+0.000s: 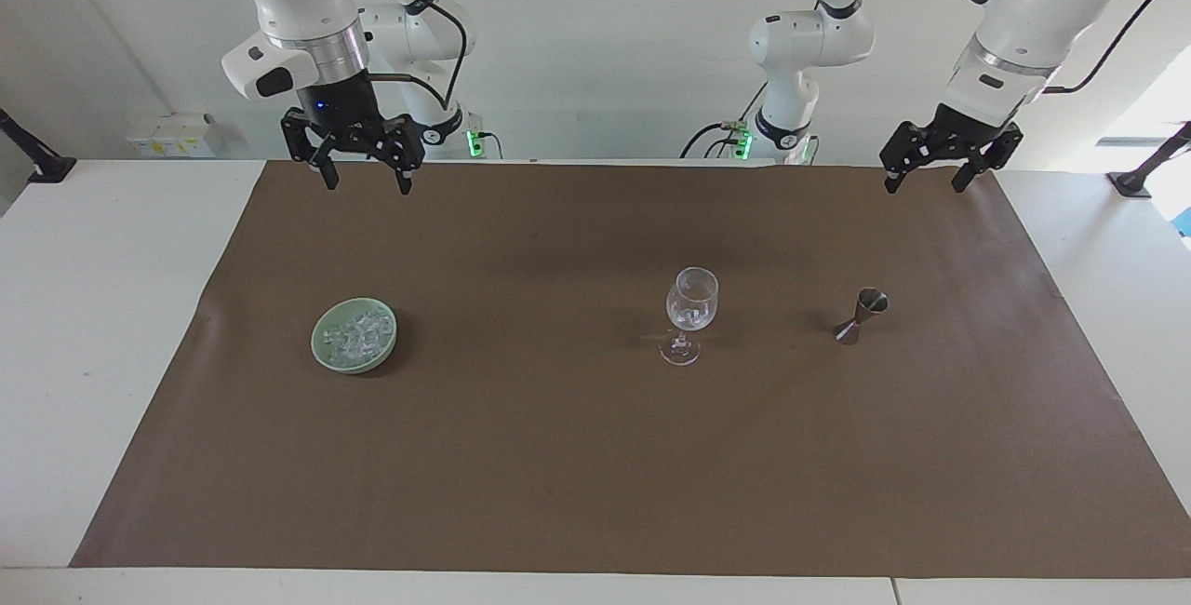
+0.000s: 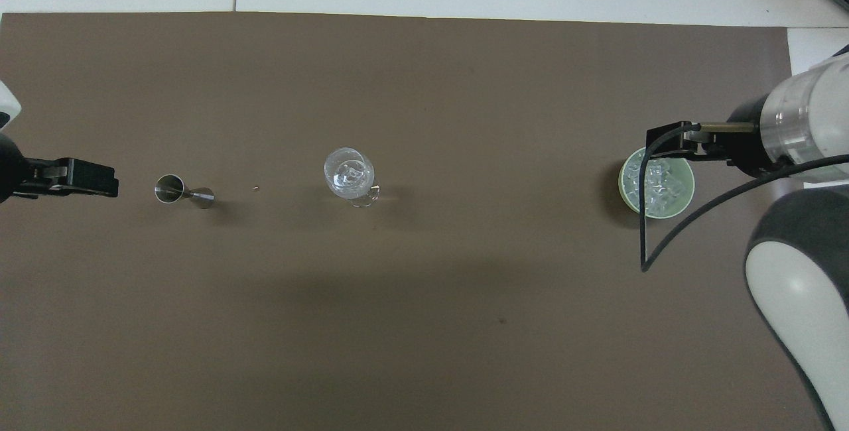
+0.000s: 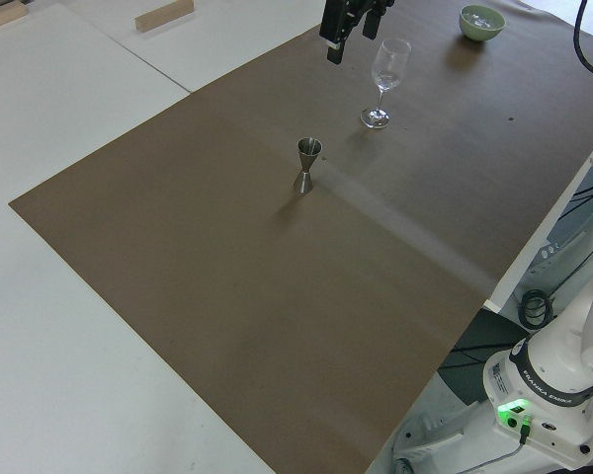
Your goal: Pour wine and add ice with both arms
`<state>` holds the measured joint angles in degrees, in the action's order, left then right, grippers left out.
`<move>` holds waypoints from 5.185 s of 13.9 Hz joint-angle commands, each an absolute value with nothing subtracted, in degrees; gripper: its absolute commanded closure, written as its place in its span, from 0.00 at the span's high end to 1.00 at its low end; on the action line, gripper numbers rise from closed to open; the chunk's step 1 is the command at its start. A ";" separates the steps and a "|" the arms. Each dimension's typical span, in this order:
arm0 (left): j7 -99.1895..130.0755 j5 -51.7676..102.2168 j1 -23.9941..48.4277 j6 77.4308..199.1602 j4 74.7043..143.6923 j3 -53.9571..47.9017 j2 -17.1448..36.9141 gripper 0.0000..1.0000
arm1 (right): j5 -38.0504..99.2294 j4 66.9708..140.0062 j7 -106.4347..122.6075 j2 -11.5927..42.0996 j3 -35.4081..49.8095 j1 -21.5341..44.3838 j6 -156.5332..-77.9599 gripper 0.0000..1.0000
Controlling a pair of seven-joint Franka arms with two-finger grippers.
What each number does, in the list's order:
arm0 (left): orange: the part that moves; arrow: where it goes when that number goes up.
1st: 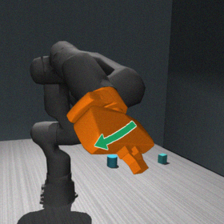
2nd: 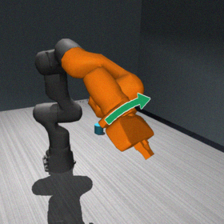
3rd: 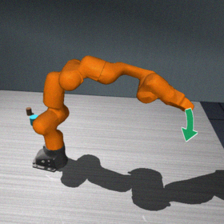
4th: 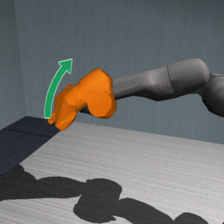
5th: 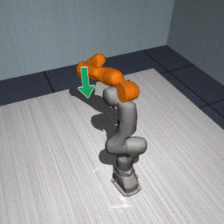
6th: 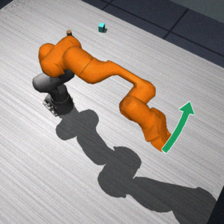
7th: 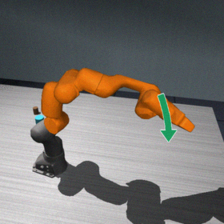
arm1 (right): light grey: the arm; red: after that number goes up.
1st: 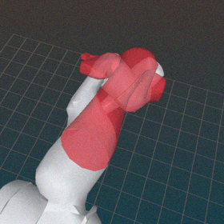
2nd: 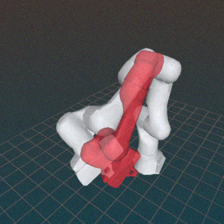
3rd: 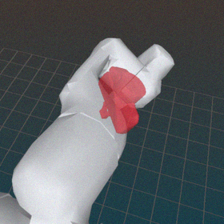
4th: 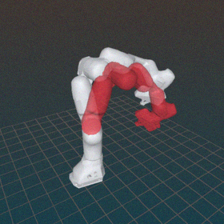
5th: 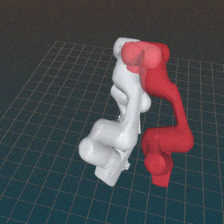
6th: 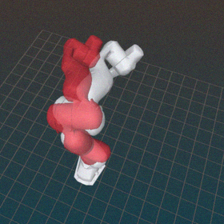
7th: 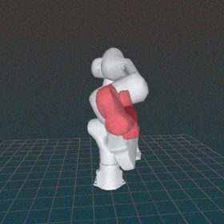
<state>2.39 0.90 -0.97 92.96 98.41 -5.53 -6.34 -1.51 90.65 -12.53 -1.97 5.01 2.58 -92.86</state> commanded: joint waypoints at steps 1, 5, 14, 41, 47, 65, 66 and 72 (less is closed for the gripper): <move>1.76 0.18 -1.05 92.99 100.02 -5.36 -7.65 1.00 | 1.30 90.35 -9.05 -2.37 4.22 0.62 -90.97 1.00; 1.84 0.18 -1.23 92.99 100.02 -5.45 -7.65 1.00 | 1.15 90.00 -7.13 -1.59 3.60 0.35 -89.74 1.00; 1.93 0.18 -1.41 92.20 99.84 -5.18 -7.73 1.00 | -2.46 95.27 -6.24 -3.34 3.78 1.32 -92.64 1.00; 1.93 0.18 -1.41 92.20 99.84 -5.10 -7.73 1.00 | -1.93 95.19 -6.24 -3.34 3.78 0.97 -92.72 1.00; 1.93 0.18 -1.41 92.20 99.84 -5.10 -7.73 1.00 | -1.58 95.10 -6.85 -3.34 3.78 0.79 -92.72 1.00; 1.93 0.18 -1.41 92.20 99.84 -5.10 -7.73 1.00 | -1.49 95.27 -7.12 -3.43 3.78 1.23 -92.72 1.00; 1.93 0.18 -1.41 92.20 99.84 -5.10 -7.73 1.00 | -1.49 95.27 -7.12 -3.43 3.78 1.23 -92.72 1.00; 1.93 0.18 -1.41 92.20 99.84 -5.10 -7.73 1.00 | -1.49 95.36 -7.03 -3.43 3.78 1.23 -92.55 1.00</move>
<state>2.39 0.90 -1.06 92.53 98.66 -5.03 -6.41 -1.51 93.41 -7.48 -1.91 3.55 1.47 -91.34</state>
